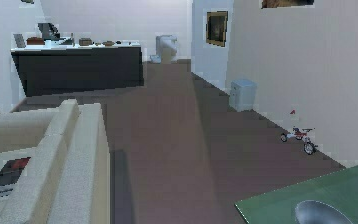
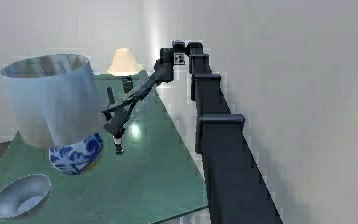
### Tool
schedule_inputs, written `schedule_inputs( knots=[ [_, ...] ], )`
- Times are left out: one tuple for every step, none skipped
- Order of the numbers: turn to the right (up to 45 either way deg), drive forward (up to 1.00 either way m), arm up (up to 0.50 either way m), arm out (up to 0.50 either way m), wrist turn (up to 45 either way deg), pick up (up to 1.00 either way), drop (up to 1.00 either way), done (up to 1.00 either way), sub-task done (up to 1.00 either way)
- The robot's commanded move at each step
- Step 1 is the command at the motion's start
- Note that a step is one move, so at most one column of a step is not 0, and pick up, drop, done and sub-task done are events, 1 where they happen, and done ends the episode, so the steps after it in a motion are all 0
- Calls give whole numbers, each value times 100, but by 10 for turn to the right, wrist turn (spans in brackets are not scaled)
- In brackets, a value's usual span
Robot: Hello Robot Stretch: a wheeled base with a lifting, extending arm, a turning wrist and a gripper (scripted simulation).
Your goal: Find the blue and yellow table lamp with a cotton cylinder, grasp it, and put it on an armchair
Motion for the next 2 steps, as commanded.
schedule_inputs(
  knots=[
    [0, 0, 0, -48, 0, 0, 0, 0, 0],
    [-450, 0, 0, 0, 0, 0, 0, 0, 0]
  ],
)
